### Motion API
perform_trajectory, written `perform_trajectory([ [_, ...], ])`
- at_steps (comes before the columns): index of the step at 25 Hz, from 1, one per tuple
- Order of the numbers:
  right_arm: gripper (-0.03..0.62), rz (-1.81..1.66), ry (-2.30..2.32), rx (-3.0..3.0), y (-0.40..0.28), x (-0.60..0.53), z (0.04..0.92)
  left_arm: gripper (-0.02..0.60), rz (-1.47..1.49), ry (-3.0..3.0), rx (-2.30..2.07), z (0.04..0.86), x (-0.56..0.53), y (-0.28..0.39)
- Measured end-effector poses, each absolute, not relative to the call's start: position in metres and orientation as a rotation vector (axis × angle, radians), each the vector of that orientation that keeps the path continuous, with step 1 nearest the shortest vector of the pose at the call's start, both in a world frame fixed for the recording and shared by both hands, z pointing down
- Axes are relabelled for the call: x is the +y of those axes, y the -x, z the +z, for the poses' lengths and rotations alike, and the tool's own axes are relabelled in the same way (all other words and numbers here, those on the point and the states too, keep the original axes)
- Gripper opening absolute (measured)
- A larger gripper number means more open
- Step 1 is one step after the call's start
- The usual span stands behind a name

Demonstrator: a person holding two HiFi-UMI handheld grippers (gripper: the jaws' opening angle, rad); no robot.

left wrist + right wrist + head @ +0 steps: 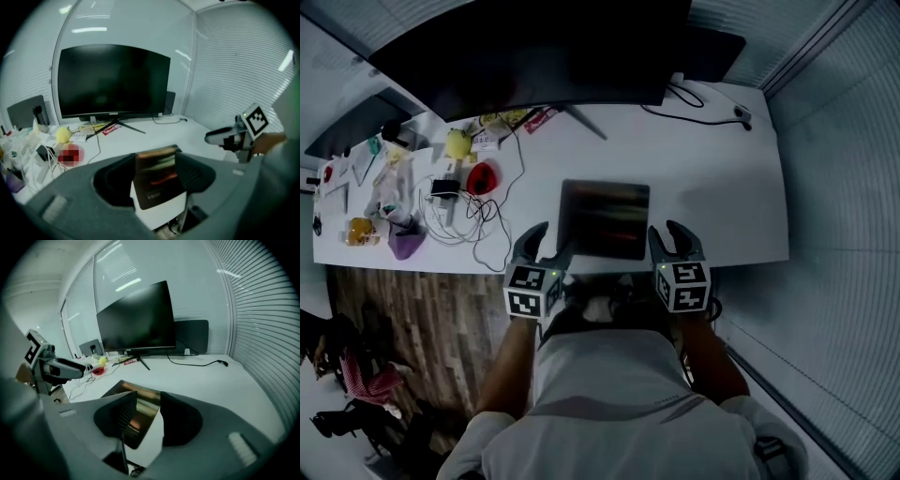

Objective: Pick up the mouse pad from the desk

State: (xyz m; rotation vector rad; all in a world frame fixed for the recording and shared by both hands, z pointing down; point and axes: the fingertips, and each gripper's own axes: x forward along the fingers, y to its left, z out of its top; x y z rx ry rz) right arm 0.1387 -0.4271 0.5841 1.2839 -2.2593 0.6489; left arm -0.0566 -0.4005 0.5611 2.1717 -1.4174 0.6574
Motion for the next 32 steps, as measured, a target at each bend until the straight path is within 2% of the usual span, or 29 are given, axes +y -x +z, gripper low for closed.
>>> perform_trajectory([
  [6,0.247,0.734,-1.186,-2.1,-0.113,-0.418,0.652,0.286,0.817,-2.049,-1.335,0.642,-0.415,0.077],
  [11,0.26,0.728,-1.173,-2.015,-0.095,-0.423,0.683,0.32,0.902,-1.986,-1.225,0.688,-0.42,0.08],
  [17,0.326,0.791,-1.174,-1.91,-0.085,-0.422,0.715,0.324,1.011,-1.979,-1.142,0.717,-0.421,0.071],
  [22,0.334,0.805,-1.21,-1.912,-0.087,-0.422,0.715,0.324,1.035,-1.961,-1.154,0.722,-0.42,0.07],
  [24,0.33,0.814,-1.216,-1.911,-0.088,-0.422,0.715,0.32,1.028,-1.957,-1.158,0.722,-0.419,0.069],
  [28,0.276,0.811,-1.2,-1.919,-0.08,-0.42,0.715,0.287,1.039,-1.959,-1.171,0.722,-0.417,0.067],
  [32,0.093,0.794,-1.163,-1.959,-0.065,-0.413,0.712,0.276,1.027,-1.962,-1.232,0.717,-0.42,0.067],
])
